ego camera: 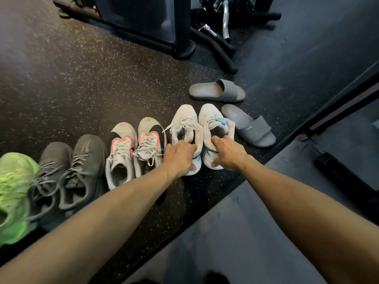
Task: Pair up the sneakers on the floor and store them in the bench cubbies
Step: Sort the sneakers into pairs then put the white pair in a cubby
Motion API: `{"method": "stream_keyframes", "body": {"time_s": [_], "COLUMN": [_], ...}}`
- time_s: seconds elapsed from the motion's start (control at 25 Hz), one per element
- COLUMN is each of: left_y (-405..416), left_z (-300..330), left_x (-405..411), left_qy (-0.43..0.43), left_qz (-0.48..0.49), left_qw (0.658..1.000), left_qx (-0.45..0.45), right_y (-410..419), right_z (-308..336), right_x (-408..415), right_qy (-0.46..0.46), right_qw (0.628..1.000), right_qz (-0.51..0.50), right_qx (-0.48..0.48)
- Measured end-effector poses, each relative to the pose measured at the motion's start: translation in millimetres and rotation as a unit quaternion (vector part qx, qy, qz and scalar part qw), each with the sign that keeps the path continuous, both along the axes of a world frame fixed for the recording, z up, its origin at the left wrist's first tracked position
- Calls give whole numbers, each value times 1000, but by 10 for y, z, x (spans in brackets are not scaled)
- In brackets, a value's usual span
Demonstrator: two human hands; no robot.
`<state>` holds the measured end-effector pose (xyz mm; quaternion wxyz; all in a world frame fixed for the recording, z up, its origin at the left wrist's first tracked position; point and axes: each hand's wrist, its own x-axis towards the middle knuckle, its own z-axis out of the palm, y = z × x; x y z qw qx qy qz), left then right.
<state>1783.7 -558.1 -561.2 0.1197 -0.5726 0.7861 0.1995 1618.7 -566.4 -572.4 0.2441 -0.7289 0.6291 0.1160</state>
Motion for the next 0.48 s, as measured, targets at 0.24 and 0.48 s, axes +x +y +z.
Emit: {"method": "stream_keyframes", "body": {"time_s": [0.24,0.48], "left_y": [485,976], "left_z": [1751,3767], "left_x": [145,279], "left_qy": [6,-15], "left_qz": [10,-31], "left_qw": [996,990], "left_qx": [89,133], "right_y": [502,1054], "right_z": [1770,3910], "right_x": [161,295], "right_qy": [-14,-7], "right_qw": [996,990], "right_qz": [-19,4], "right_qx": [87,144]}}
